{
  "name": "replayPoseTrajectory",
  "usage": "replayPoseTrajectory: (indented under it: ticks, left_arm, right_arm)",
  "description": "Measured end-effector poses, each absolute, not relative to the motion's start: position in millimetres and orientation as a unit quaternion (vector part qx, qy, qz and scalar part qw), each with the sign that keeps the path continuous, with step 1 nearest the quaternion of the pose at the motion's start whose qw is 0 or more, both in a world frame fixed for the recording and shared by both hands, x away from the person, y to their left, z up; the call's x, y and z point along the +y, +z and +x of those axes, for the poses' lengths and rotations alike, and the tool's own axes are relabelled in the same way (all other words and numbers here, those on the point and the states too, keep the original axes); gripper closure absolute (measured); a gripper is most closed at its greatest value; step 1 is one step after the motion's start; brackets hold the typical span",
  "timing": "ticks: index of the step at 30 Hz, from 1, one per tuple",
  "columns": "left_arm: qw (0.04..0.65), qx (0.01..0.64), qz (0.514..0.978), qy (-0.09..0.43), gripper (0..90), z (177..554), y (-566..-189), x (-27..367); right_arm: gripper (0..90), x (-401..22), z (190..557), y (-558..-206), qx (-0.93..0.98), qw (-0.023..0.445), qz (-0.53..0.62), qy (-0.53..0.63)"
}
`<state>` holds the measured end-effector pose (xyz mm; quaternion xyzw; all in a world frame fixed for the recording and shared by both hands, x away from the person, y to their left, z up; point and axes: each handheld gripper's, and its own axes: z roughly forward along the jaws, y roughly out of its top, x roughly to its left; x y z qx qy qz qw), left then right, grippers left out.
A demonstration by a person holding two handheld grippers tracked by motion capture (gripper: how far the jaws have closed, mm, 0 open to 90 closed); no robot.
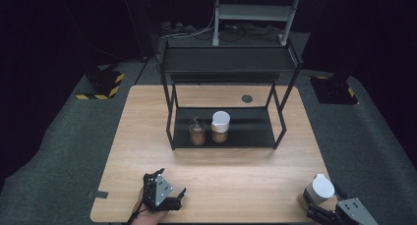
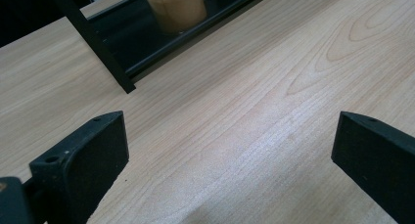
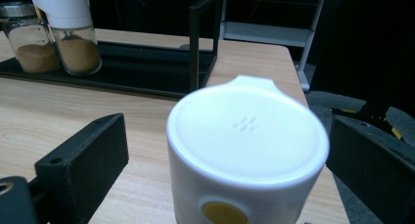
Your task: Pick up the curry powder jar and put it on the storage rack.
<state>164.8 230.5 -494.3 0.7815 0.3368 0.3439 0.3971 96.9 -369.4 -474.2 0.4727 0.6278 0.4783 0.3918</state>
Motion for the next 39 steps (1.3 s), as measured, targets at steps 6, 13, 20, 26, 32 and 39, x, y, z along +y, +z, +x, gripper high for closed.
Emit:
replayPoseTrajectory:
  ticks: [6,13,20,26,32,39]
  left_arm:
    - [0.397,0.337,0.781,0.344,0.7,165,-494,230]
    - [0.396,0.336,0.781,0.346,0.7,164,-495,230]
    - [0.396,0.337,0.781,0.345,0.7,164,-494,230]
    - [0.397,0.338,0.781,0.344,0.7,164,-494,230]
    - [0.398,0.338,0.781,0.343,0.7,164,-494,230]
    - [0.398,0.338,0.781,0.342,0.7,165,-494,231]
  right_arm:
    - [4.0,-372,100,-478,0.633,0.384,0.473,0.477]
    - [9.2,-375,102,-485,0.633,0.381,0.475,0.478]
    - [15.4,-378,105,-488,0.637,0.37,0.484,0.472]
    - [20.6,-381,108,-491,0.641,0.361,0.486,0.472]
    - [28.3,-384,107,-492,0.642,0.36,0.483,0.474]
    - [30.3,-383,106,-492,0.645,0.362,0.479,0.473]
